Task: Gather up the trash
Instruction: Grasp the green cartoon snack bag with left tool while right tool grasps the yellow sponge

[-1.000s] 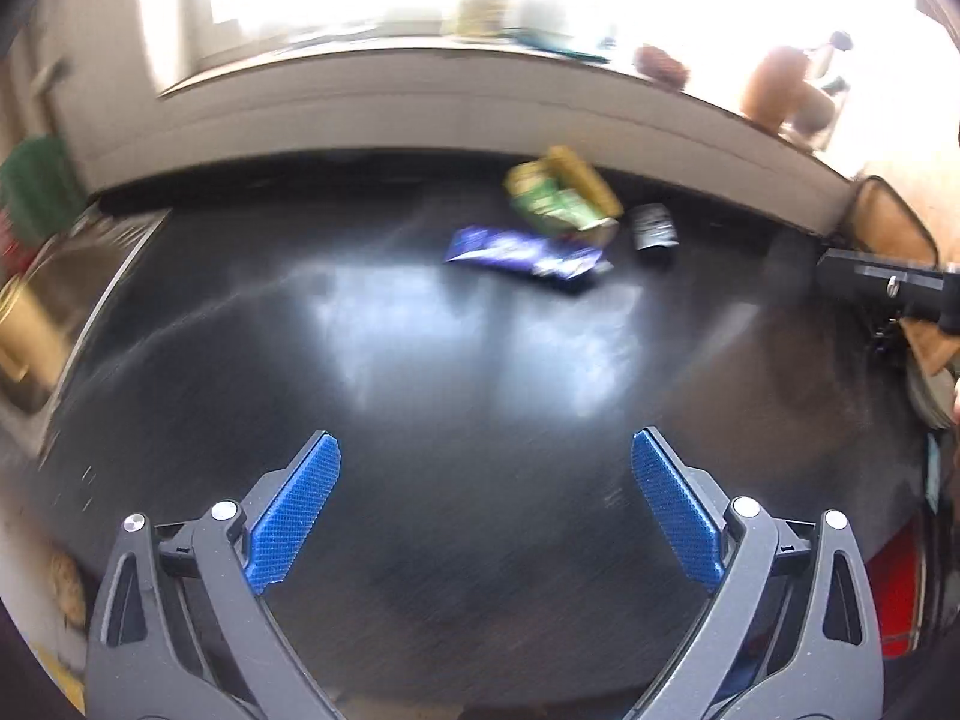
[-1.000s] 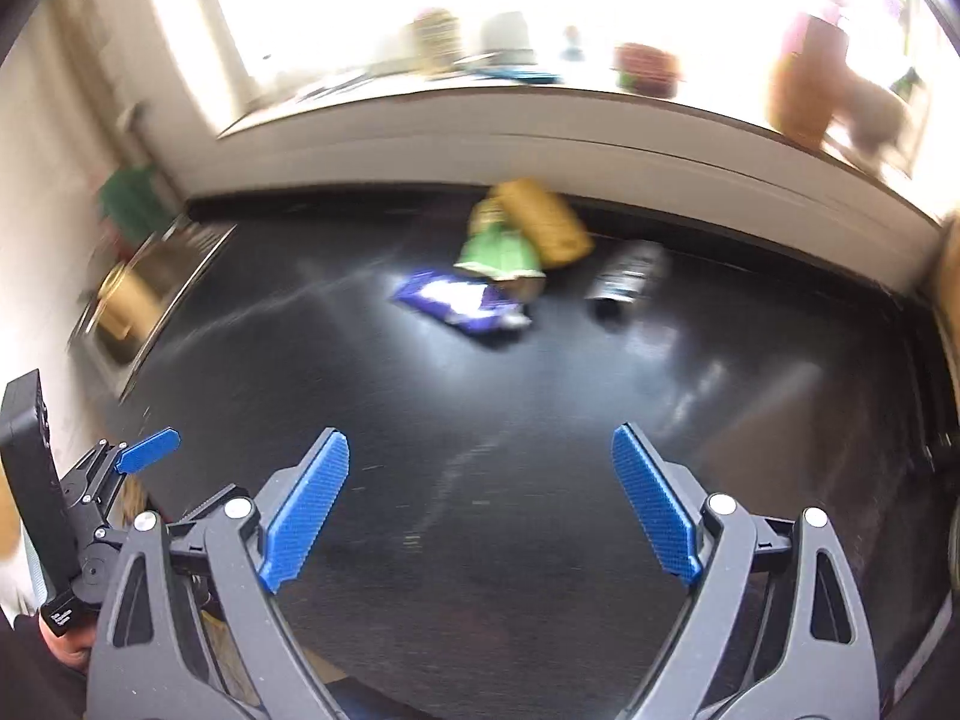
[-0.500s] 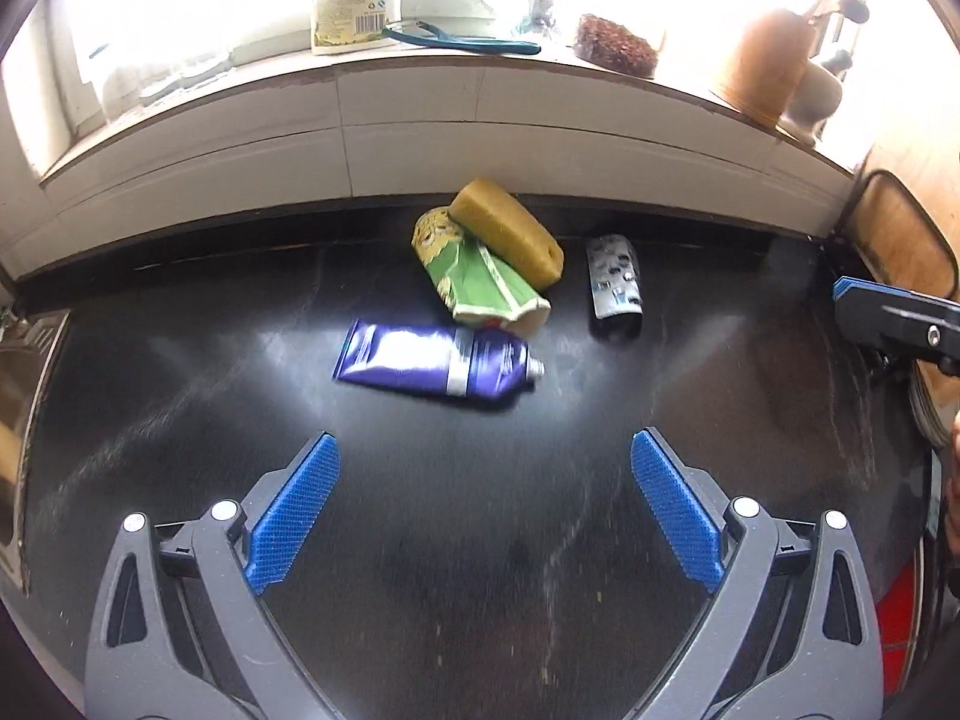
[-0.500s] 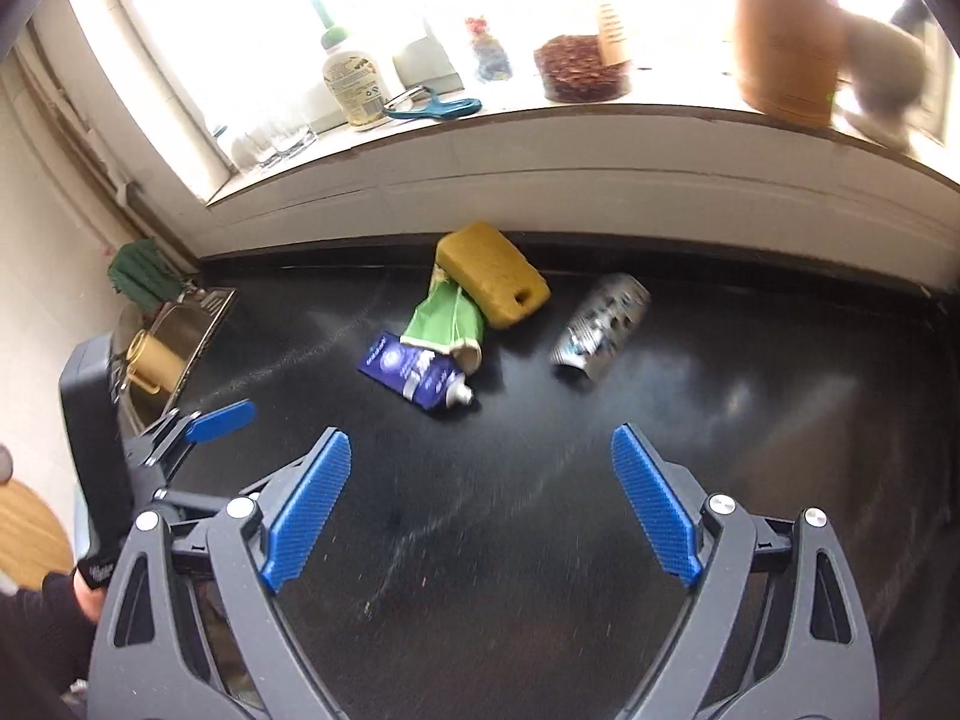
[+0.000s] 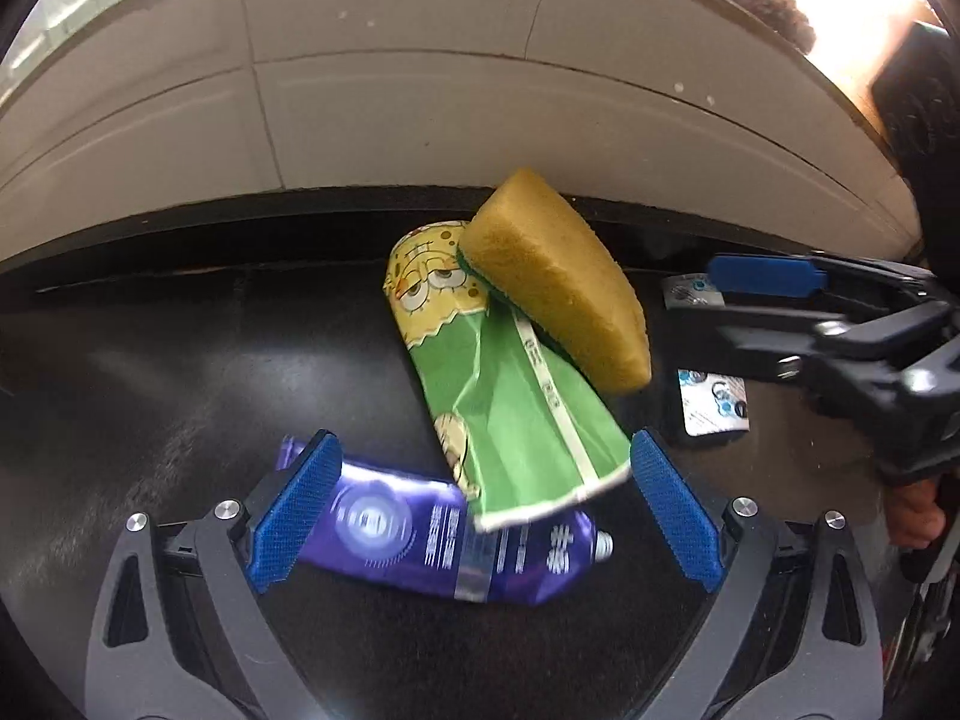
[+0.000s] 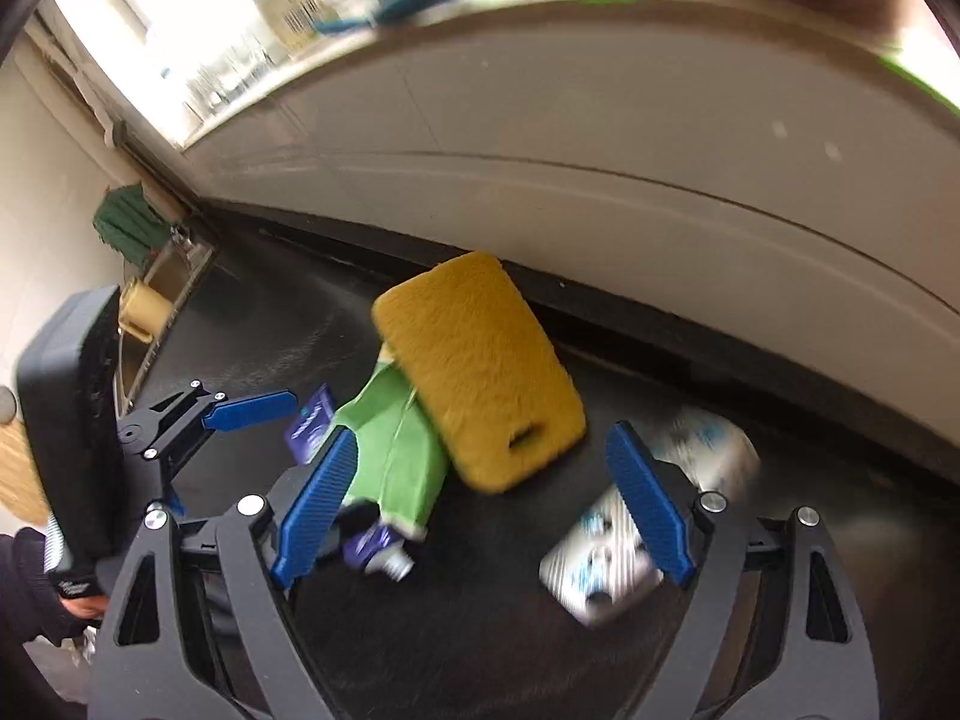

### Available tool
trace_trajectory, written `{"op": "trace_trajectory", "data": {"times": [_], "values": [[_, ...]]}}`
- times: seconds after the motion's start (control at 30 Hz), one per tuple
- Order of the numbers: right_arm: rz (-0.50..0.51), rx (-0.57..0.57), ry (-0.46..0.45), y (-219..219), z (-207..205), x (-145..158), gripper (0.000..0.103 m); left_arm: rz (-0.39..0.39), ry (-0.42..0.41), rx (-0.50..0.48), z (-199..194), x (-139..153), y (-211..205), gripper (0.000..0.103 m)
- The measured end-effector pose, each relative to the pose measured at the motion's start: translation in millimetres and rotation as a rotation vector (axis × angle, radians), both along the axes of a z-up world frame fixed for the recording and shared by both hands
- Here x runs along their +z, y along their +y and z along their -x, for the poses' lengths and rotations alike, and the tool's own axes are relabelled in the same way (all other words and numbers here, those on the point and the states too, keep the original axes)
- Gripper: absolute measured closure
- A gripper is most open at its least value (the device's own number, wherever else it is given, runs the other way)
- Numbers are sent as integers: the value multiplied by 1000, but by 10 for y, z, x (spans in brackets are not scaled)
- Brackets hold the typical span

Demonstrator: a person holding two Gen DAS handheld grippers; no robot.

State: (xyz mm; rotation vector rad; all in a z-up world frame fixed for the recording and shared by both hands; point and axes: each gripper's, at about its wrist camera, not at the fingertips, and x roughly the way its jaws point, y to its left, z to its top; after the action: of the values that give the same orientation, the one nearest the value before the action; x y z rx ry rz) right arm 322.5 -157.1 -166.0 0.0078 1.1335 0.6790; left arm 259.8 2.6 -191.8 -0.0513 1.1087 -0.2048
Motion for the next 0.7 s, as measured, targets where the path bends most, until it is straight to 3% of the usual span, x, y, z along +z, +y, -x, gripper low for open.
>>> {"op": "trace_trajectory", "data": {"times": [0.2, 0.3, 0.47, 0.53, 0.57, 0.7], "values": [[7, 14, 37, 156, -189, -224, 25, 10, 4, -11, -195, -109, -52, 17], [9, 24, 46, 207, -211, -261, 32, 36, 24, -25, -251, -180, -77, 32], [17, 39, 16, 230, -96, -143, 53, 38, 0, -31, -213, -94, -83, 68], [19, 38, 5, 222, -20, -78, 63, 50, 2, -27, -157, -43, -62, 78], [26, 35, -8, 221, 34, -27, 81, 43, -1, -29, -124, -18, -60, 84], [30, 6, -47, 142, 212, 157, 81, 38, -24, -21, 69, 153, -2, 87]]}}
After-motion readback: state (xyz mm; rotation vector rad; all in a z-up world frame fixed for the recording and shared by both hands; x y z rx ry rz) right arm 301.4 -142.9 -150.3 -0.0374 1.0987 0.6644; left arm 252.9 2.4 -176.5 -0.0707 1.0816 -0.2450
